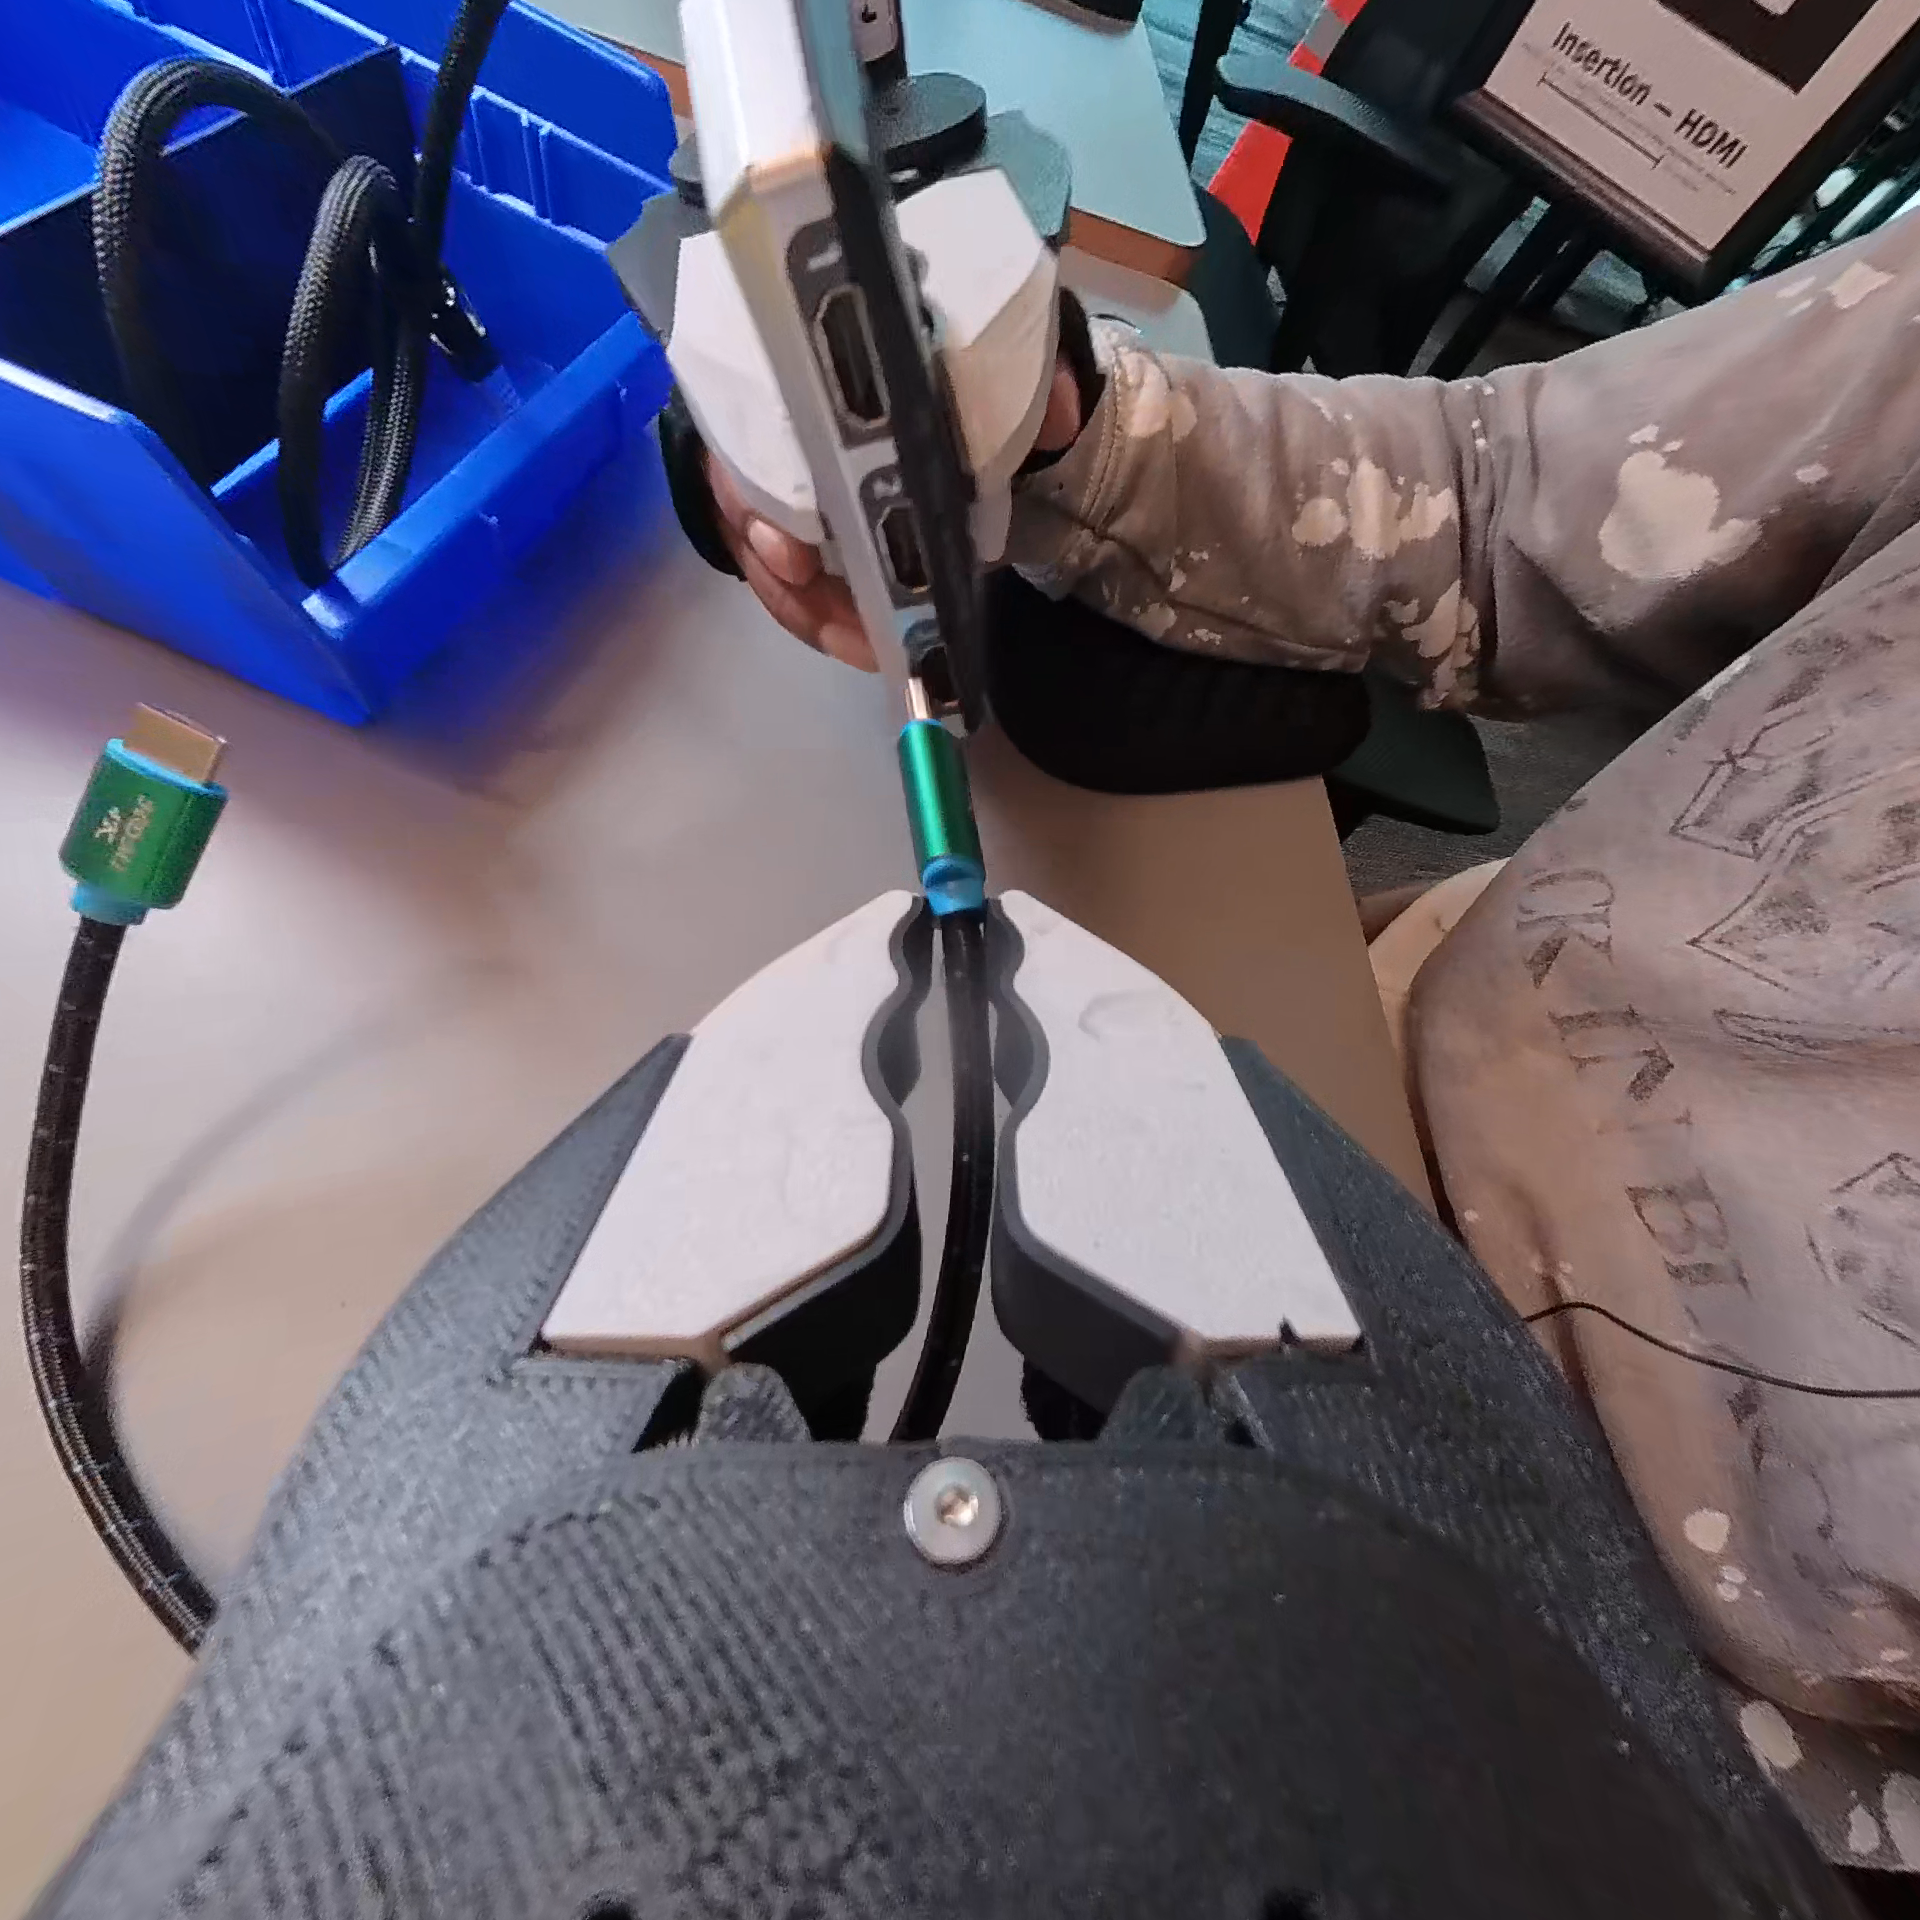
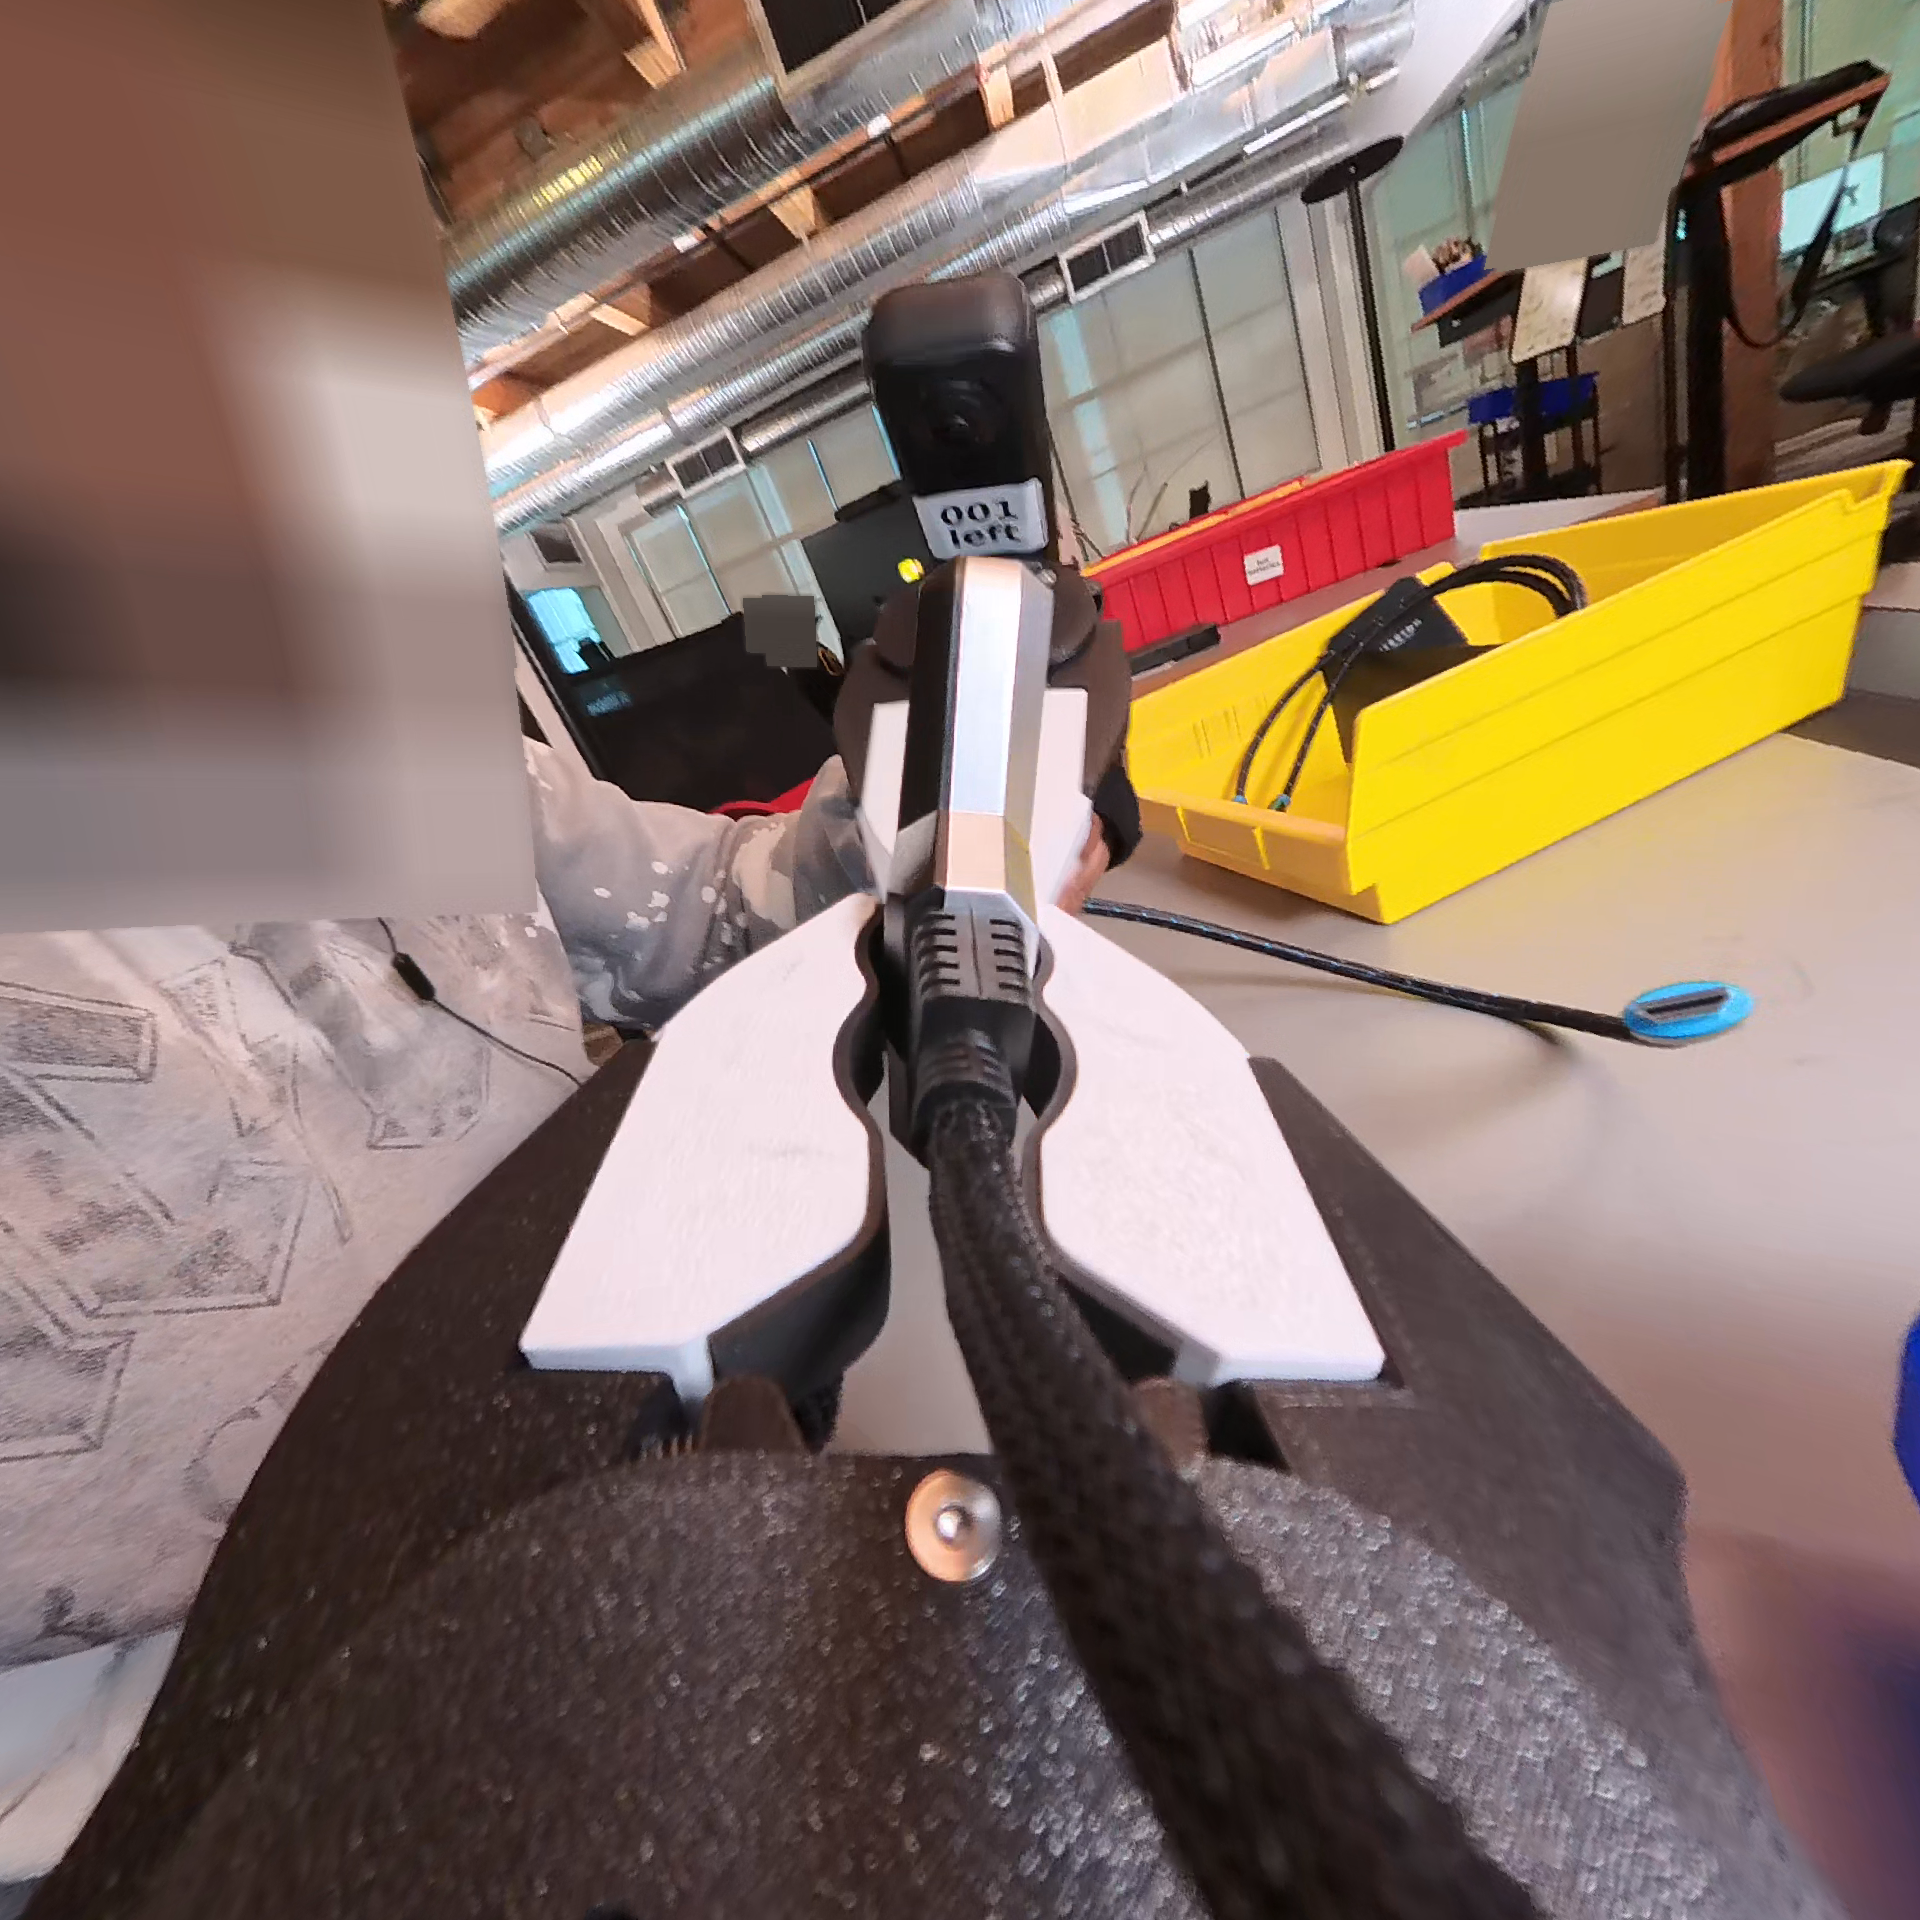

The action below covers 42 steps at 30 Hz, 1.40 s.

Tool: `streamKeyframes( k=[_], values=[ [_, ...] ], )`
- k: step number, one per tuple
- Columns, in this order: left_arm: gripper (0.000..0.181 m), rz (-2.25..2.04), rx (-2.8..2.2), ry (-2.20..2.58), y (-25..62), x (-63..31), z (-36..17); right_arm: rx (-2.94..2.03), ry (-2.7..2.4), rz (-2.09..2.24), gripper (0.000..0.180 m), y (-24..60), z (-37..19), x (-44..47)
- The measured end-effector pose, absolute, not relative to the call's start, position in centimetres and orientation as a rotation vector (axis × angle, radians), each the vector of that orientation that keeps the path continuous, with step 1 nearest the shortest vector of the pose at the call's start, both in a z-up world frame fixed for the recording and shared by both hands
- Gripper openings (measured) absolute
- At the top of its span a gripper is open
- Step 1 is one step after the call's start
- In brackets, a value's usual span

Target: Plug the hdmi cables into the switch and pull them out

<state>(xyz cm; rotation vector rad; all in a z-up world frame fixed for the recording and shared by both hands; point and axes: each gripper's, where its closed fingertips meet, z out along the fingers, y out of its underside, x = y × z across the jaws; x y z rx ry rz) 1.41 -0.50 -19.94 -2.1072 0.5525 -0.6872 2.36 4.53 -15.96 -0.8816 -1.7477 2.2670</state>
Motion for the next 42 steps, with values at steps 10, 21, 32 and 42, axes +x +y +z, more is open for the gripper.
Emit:
streamKeyframes(
  k=[10, 21, 32, 42],
  values=[
    [0.01, -0.664, -2.133, 0.591, -0.6, 1.2, -20.8, -0.942, -1.797, 2.217, 0.021, 4.3, -17.1, 1.9],
    [0.01, -0.743, -2.072, 0.521, -0.3, 0.5, -20.2, -1.01, -1.66, 2.3, 0.021, 4.6, -16.3, 1.0],
    [0.01, -0.778, -2.111, 0.551, -1.0, 0.2, -20.9, -1.052, -1.606, 2.314, 0.021, 3.9, -16.2, 0.2],
    [0.01, -0.813, -2.08, 0.512, -0.8, 0.2, -20.1, -1.1, -1.595, 2.366, 0.022, 4.0, -16.3, 0.2]
  ],
)
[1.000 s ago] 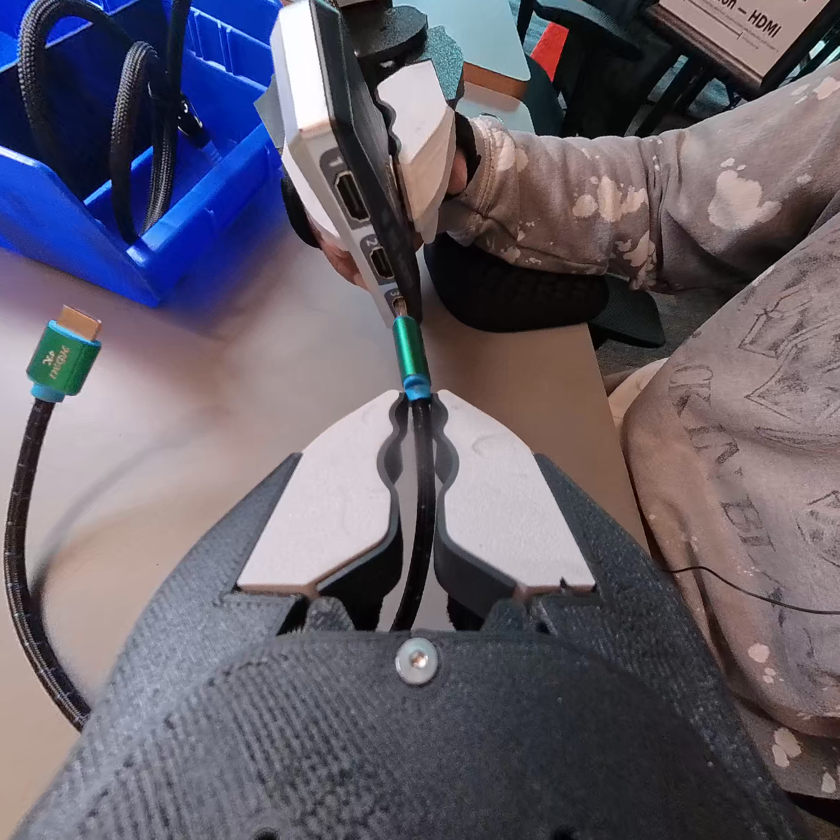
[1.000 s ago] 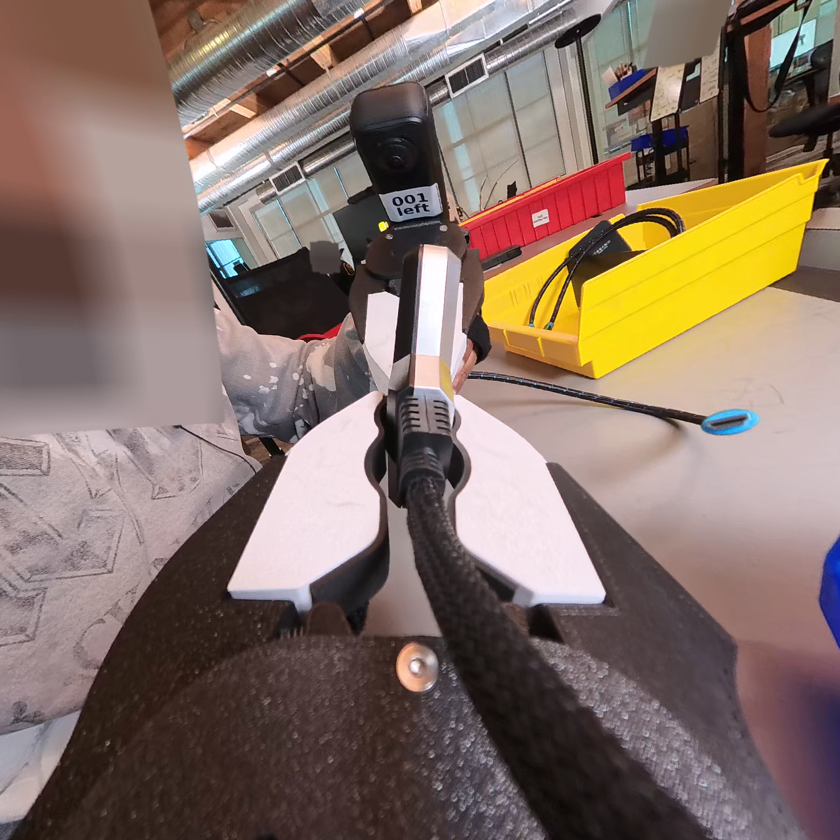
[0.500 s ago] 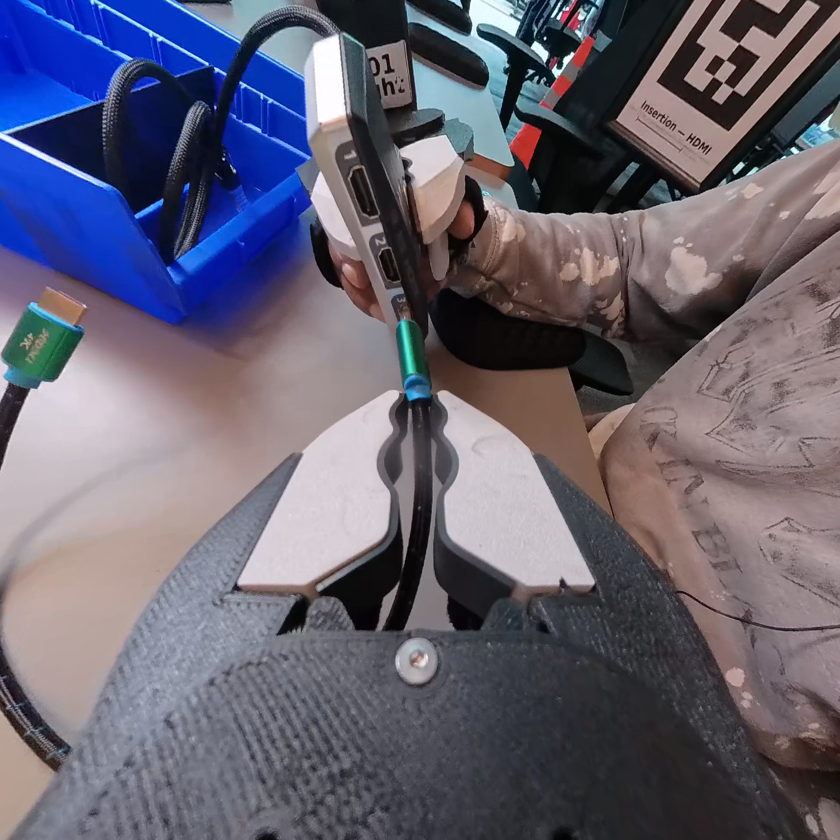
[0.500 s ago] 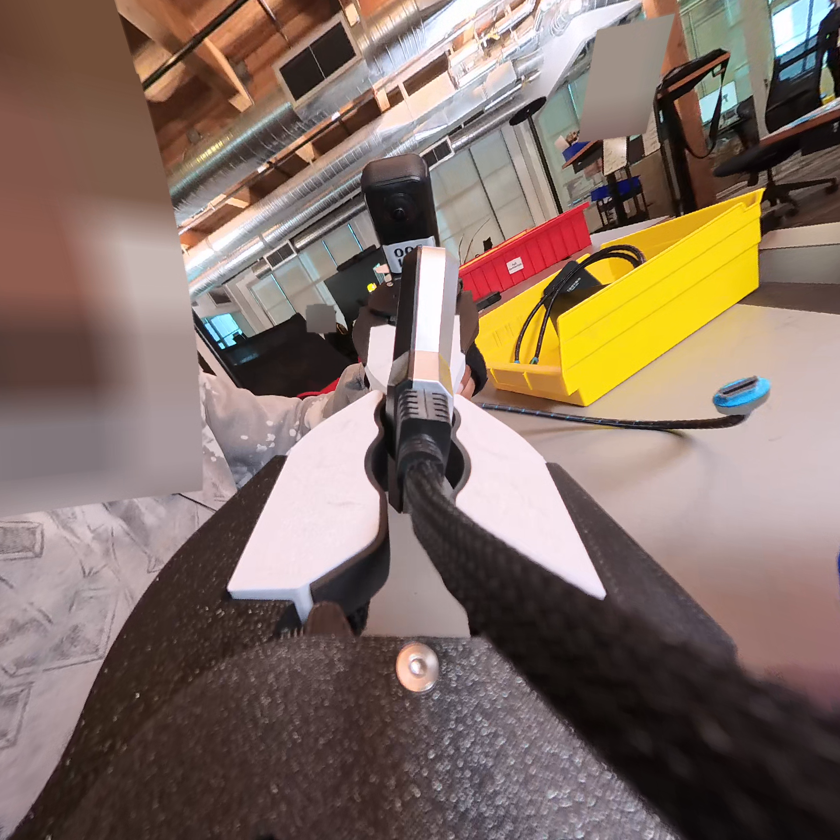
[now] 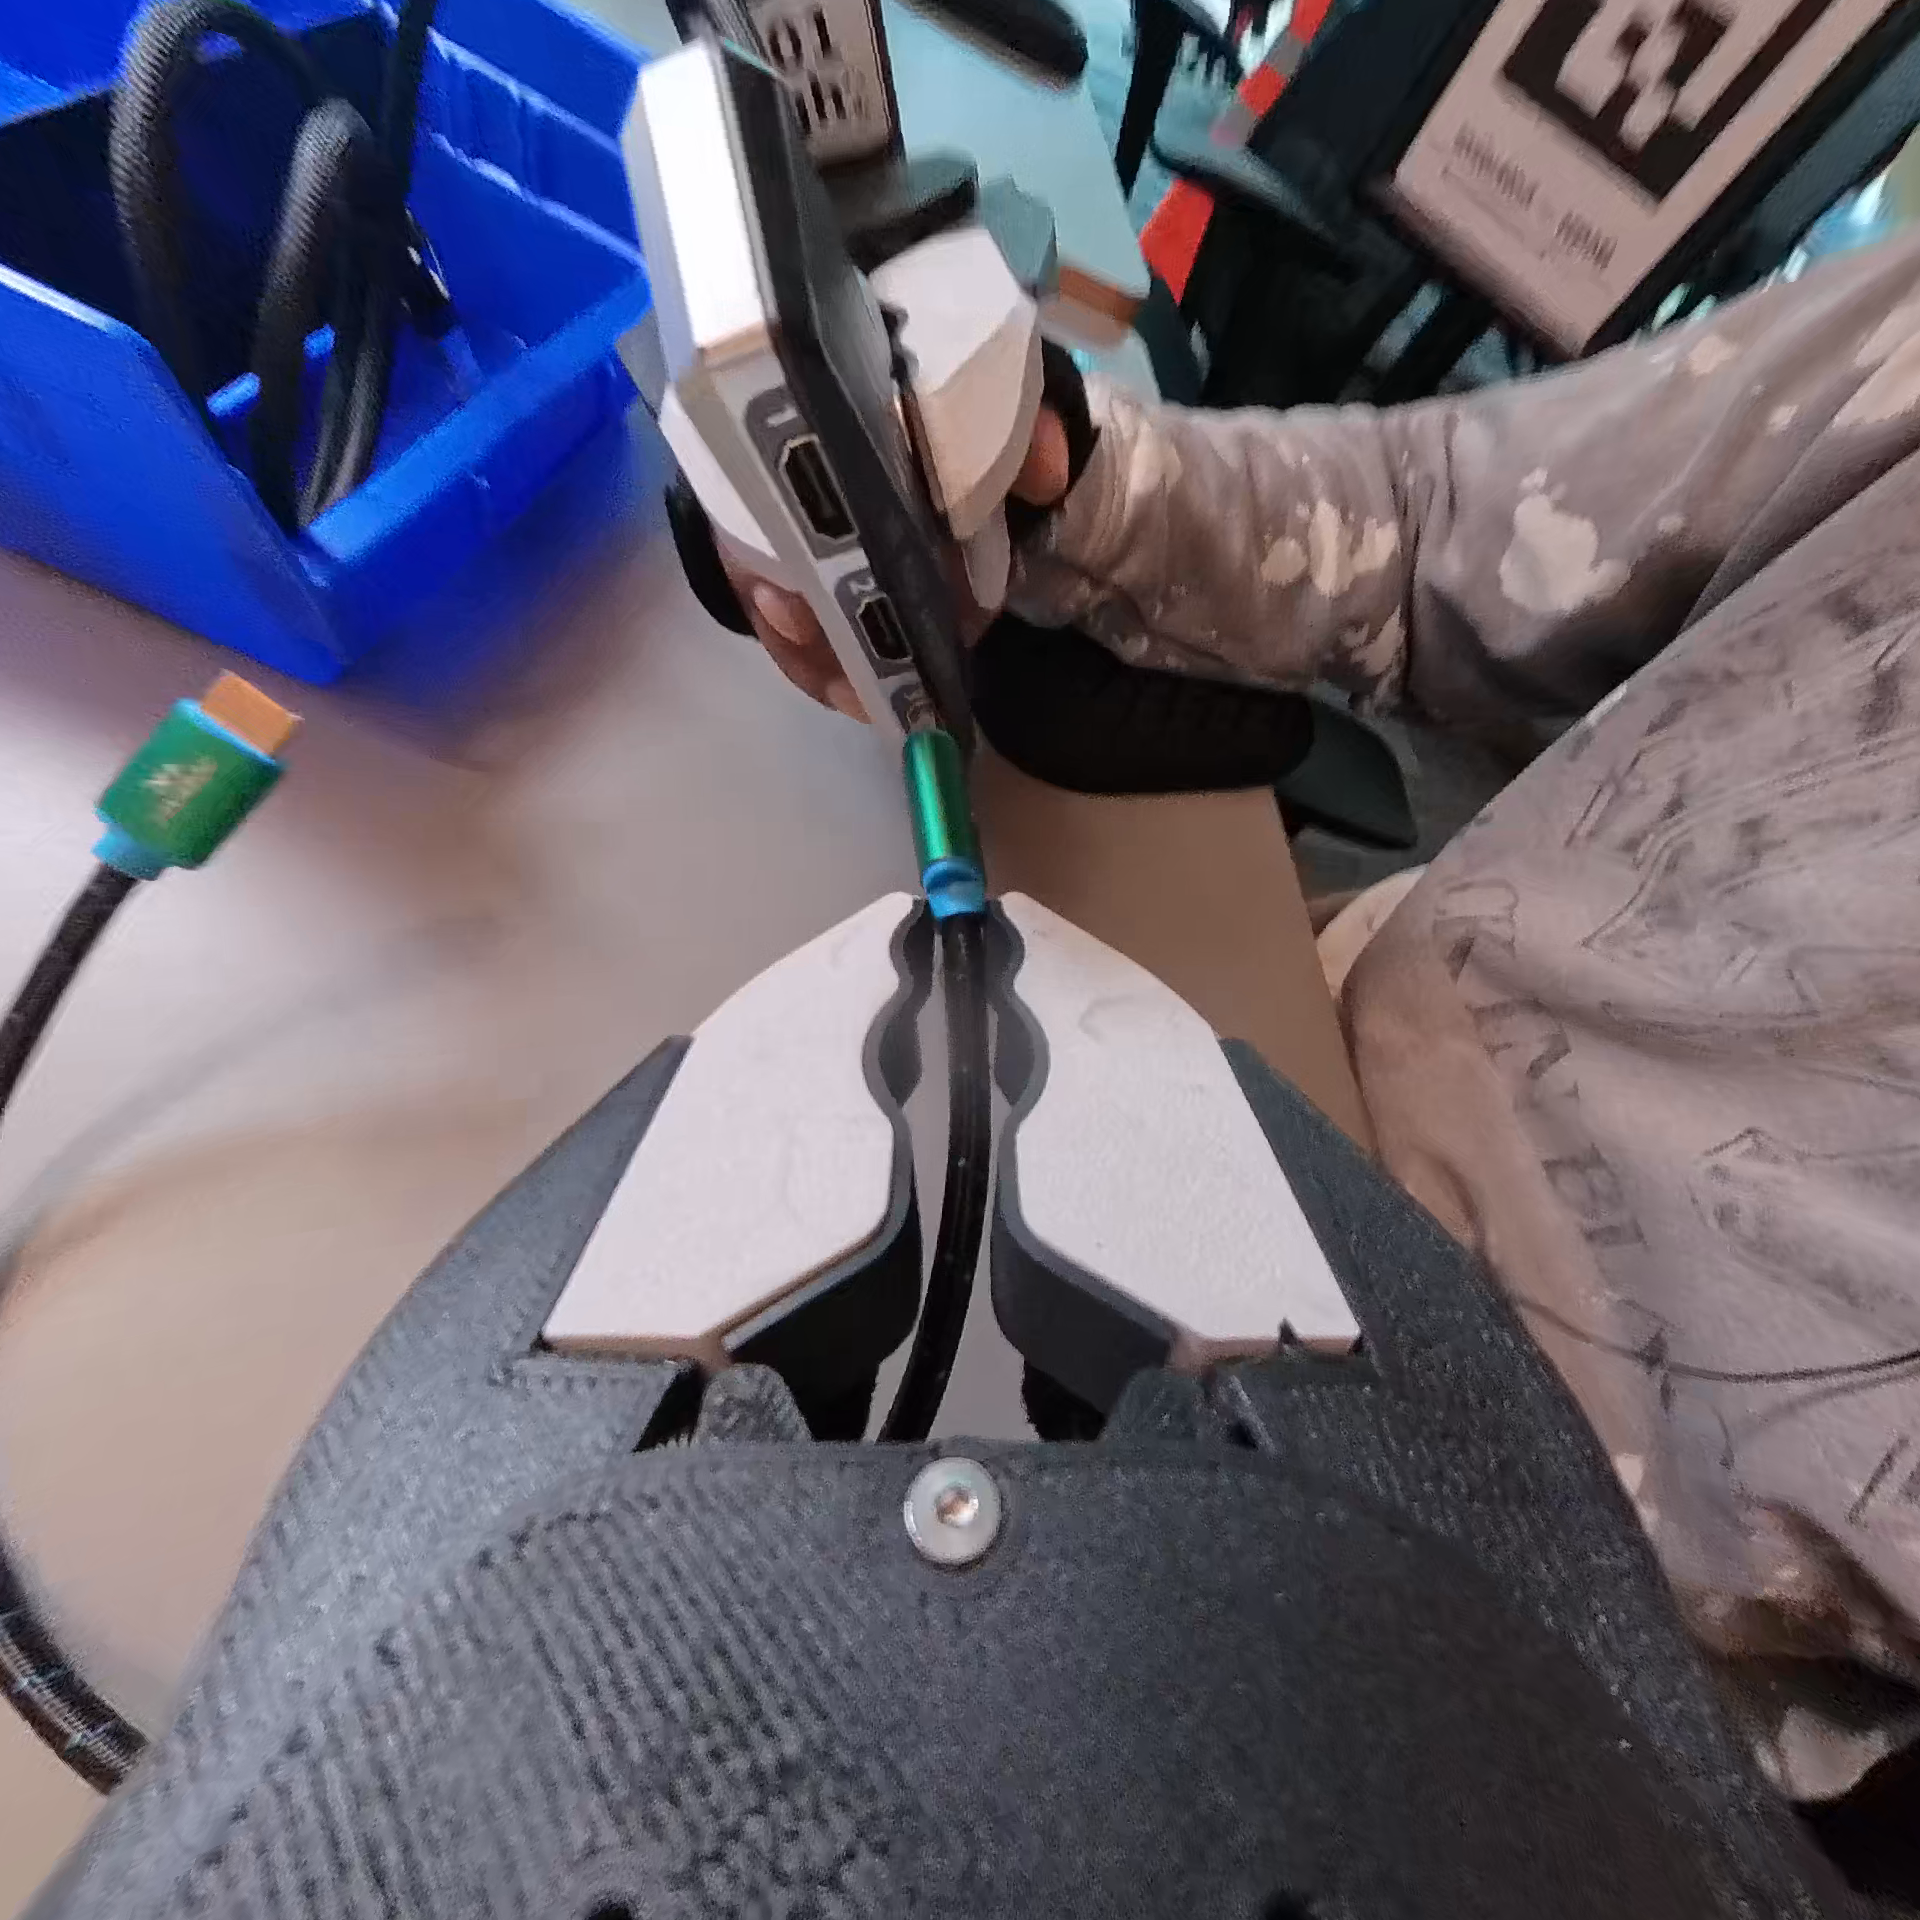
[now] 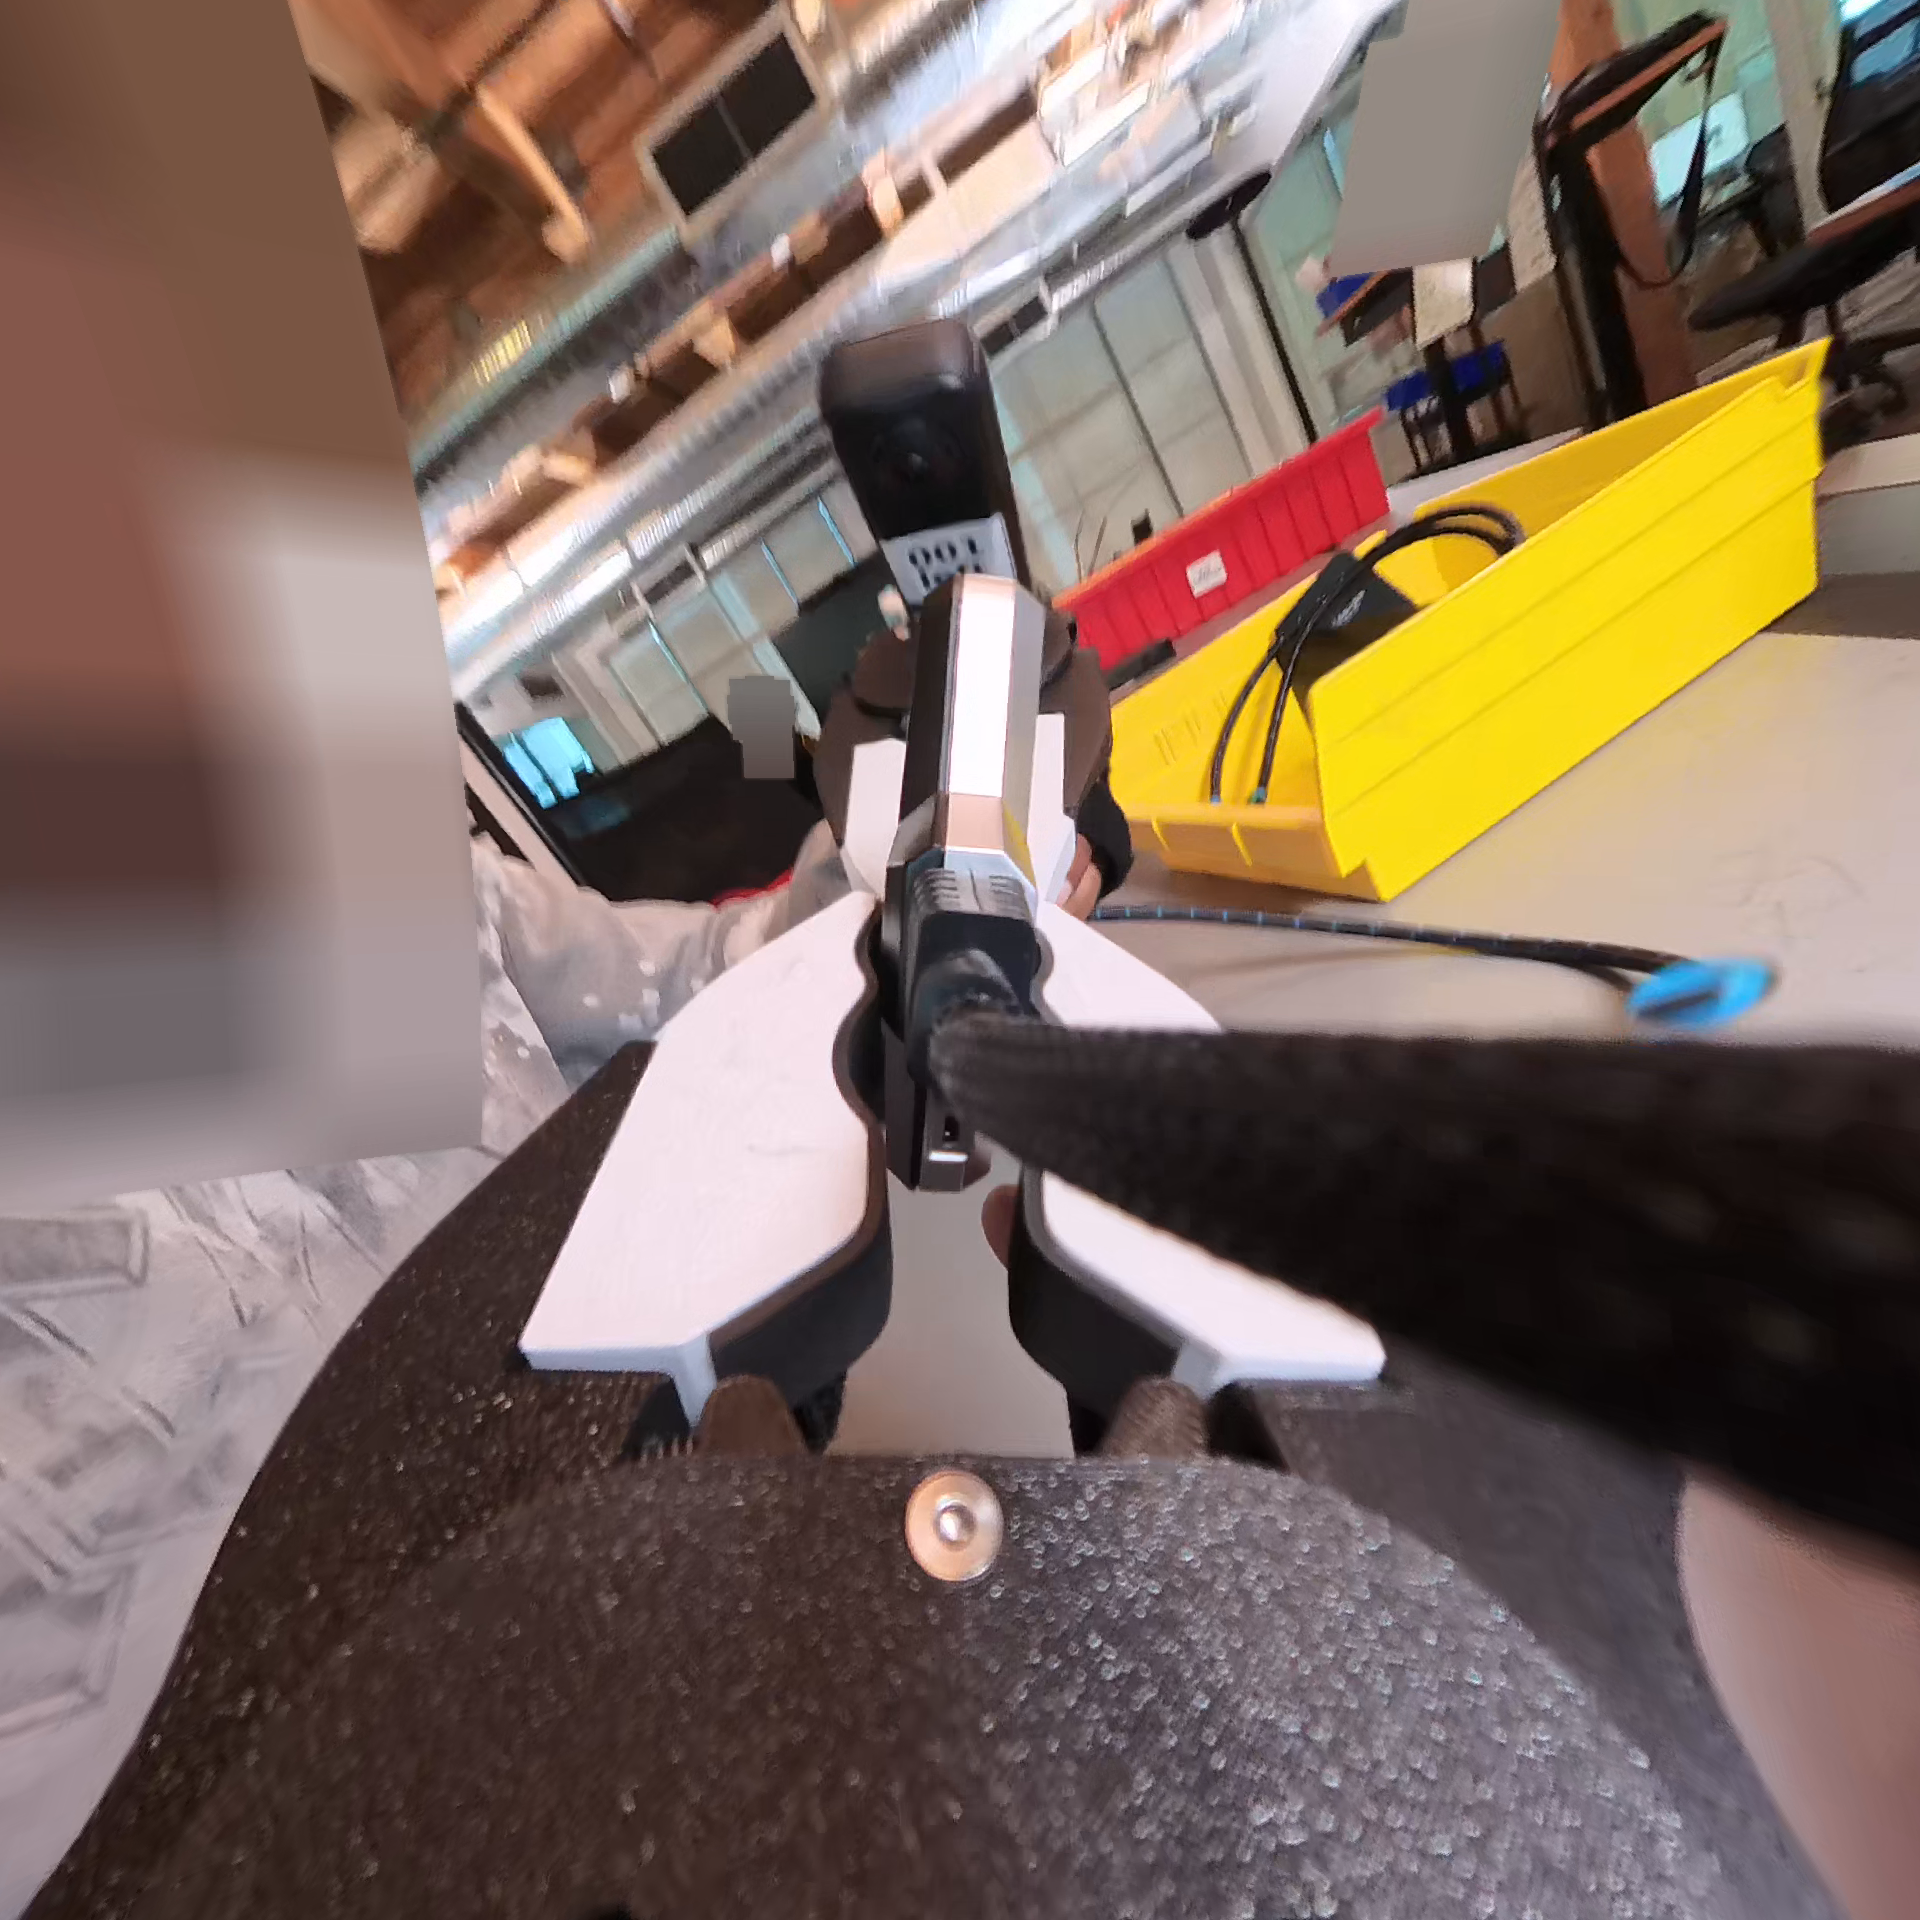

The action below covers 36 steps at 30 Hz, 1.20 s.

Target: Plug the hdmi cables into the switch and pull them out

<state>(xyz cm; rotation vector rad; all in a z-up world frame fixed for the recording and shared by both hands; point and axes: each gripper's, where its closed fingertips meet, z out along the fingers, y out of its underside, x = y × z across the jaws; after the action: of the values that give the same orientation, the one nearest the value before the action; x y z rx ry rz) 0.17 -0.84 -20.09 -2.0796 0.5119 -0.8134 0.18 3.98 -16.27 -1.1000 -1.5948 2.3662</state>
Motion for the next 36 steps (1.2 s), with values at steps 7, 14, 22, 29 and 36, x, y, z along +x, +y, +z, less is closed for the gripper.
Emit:
streamKeyframes(
  k=[7, 14, 22, 29, 36],
  values=[
    [0.009, -0.857, -1.965, 0.384, 0.5, -0.2, -18.8, -1.127, -1.374, 2.454, 0.022, 5.2, -15.1, -0.5],
    [0.009, -0.905, -1.868, 0.261, 1.6, 0.0, -17.8, -1.109, -1.228, 2.454, 0.022, 6.0, -14.0, -0.7],
    [0.01, -0.821, -1.907, 0.352, 0.8, -0.4, -17.6, -1.069, -1.385, 2.301, 0.022, 4.4, -13.9, -0.6],
    [0.012, -0.792, -1.9, 0.4, 0.1, -1.4, -17.9, -1.076, -1.519, 2.153, 0.025, 3.8, -15.3, -0.8],
    [0.027, -0.625, -1.749, 0.298, -1.8, -6.2, -11.6, -1.0, -1.534, 2.13, 0.024, 4.2, -14.5, 0.1]
  ],
)
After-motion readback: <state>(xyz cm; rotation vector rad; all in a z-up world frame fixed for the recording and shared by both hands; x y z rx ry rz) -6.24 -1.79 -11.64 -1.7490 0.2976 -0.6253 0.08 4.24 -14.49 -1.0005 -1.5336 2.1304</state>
